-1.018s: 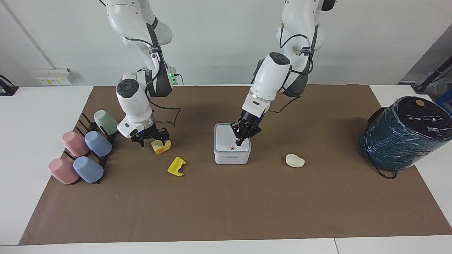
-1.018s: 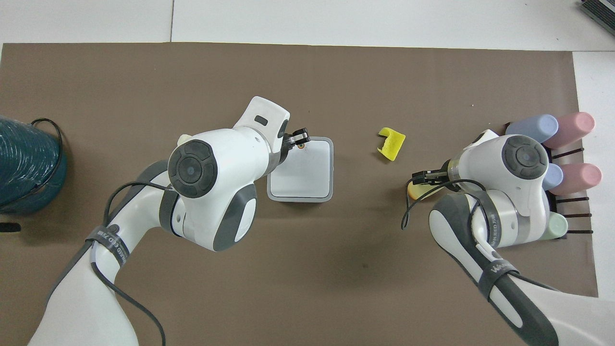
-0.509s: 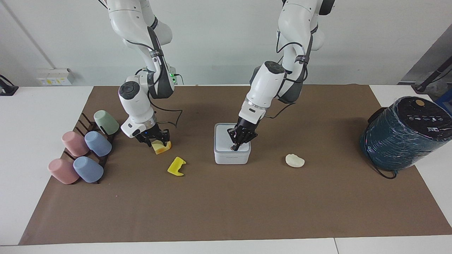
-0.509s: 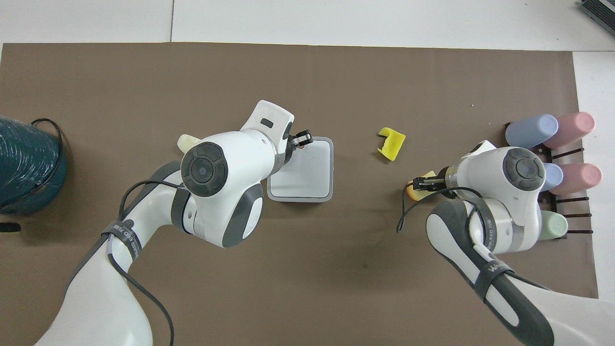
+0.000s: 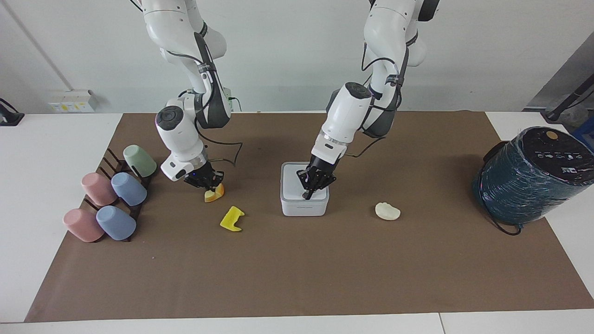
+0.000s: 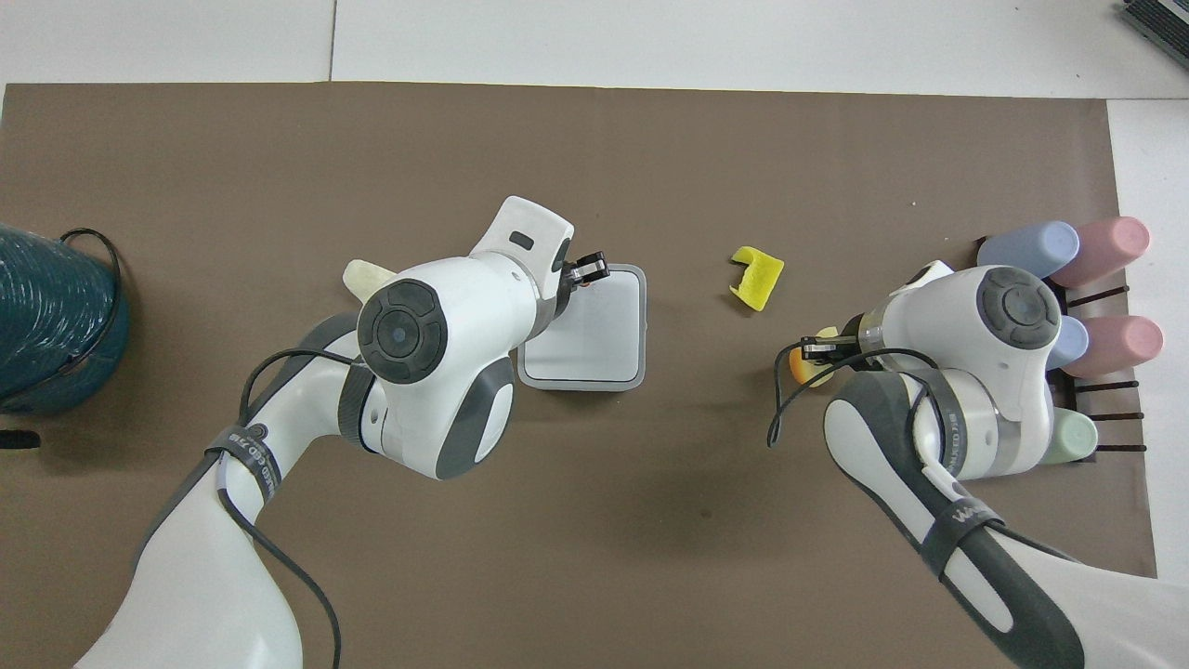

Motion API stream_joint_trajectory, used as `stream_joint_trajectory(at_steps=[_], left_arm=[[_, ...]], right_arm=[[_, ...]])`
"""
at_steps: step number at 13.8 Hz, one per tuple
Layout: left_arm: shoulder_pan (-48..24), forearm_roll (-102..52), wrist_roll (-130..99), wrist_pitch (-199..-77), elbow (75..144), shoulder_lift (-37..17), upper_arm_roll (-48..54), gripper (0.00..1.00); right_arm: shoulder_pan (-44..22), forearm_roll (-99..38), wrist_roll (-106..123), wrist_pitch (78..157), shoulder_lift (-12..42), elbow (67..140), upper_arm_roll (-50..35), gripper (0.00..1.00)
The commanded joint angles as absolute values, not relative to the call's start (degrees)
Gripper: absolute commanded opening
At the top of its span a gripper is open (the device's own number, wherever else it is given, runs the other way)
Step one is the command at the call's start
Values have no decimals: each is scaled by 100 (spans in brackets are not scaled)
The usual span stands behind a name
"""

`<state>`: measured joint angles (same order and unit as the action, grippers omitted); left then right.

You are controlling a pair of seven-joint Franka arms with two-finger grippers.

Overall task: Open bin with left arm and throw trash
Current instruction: 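Lift the white lid with the left gripper while the right gripper grasps the sponge, then drop the yellow sponge into the bin with the right gripper while the left gripper moves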

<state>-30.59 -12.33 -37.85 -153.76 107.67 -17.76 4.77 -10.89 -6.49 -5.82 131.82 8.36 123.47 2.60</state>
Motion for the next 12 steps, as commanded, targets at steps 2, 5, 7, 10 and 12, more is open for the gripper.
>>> stream_joint_trajectory(at_steps=[2,5,7,10,12], left_arm=[[-2999,-1336,-3814,-15216,10557,-1820,361,2],[-2445,-1310,-3718,-13488,9636,-1731,360,5],[-2216,-1248,-3692,-13298,9554,-1749,352,9],[-1891,-1248,-3359,-13254,9711,-1714,343,12],[-1610,-1239,-2982,-13263,9878,-1670,343,24]], right_arm=[[-1037,-800,-878,12165,432,11594,272,0],[-1037,-1009,-1422,11841,211,11278,255,0],[-1081,-1867,-1931,11315,115,10874,246,0],[-1238,-2171,-2644,11196,132,10608,150,0],[-1641,-2276,-3153,11932,306,10617,123,0]])
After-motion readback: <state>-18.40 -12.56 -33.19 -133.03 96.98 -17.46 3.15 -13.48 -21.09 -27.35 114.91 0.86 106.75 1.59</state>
